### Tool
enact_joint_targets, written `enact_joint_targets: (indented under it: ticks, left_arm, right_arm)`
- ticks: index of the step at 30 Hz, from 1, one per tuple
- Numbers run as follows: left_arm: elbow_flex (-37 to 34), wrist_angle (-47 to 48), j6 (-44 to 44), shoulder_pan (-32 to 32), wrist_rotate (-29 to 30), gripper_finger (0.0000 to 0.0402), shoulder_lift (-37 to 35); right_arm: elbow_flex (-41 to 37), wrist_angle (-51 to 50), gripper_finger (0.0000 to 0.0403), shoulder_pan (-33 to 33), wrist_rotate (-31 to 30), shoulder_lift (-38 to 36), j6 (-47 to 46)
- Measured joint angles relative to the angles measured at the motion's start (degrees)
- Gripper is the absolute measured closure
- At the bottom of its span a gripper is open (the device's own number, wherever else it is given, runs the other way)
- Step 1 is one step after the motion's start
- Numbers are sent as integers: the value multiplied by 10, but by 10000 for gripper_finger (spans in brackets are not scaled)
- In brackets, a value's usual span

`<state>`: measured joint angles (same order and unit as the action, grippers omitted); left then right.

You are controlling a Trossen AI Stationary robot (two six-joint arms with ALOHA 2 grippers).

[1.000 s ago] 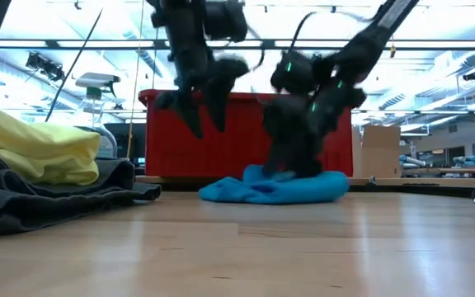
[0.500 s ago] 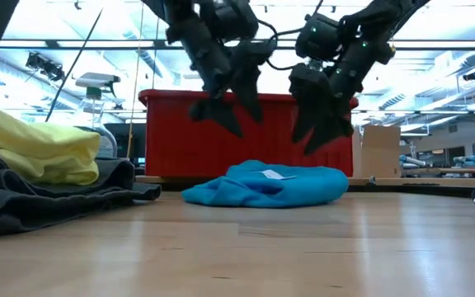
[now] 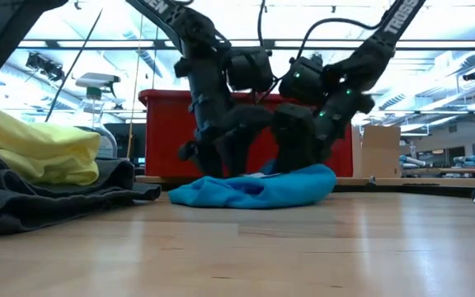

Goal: Fold Laundry from Bin
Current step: Stack the light blue short on top of the dark blue short

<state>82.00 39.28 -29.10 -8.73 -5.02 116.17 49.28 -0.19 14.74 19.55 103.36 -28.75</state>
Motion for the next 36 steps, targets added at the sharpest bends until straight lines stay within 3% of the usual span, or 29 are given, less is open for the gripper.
enact_joint_targets:
  ticks: [8,11,16,20,30,36]
  left_arm:
    - [4,5,-18,3,1,150,39]
    - [3,0,-19,6,6,150,38]
    - [1,3,-25,6,7,150,20]
    - [-3,20,-7,6,46,150,-15]
    - [-2,12,73,0,96,150,-148]
    - [-1,-21,75,-36,102,150,-185]
  right_arm:
    - [-12,125,156,-10,84,59,-58]
    - [-16,131,204,-12,83,59,-56]
    - [-16,126,354,-11,93,59,-47]
    - [-17,125,360,-2,125,39,-65]
    - [-65,-96,360,23,113,-177,-62]
    - [-121,-206,360,8,163,-364,-110]
